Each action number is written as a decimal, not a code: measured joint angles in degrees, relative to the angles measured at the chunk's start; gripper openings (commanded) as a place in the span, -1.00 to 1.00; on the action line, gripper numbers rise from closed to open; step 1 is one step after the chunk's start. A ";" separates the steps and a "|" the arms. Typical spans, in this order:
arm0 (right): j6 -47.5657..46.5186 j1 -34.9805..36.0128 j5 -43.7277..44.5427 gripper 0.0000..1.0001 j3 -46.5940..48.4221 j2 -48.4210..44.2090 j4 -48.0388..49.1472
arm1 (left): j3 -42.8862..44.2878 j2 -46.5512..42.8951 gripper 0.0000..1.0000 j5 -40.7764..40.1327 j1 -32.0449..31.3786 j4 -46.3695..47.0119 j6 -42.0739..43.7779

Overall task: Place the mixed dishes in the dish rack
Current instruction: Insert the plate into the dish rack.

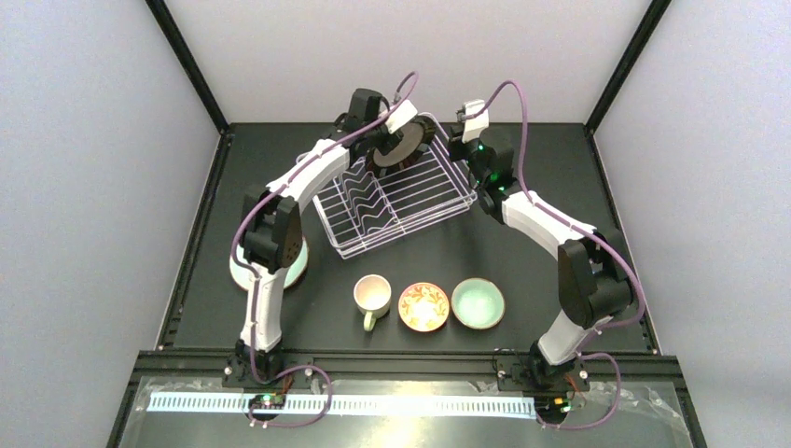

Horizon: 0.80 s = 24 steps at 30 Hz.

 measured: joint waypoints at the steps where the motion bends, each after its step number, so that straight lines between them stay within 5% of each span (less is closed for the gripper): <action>1: -0.13 0.02 0.11 0.14 0.00 0.02 0.24 | 0.50 0.31 -0.97 0.07 0.00 0.04 0.07; 24: -2.05 0.81 0.22 0.14 6.45 5.27 -0.61 | 3.37 1.05 -0.97 0.02 0.02 0.48 0.00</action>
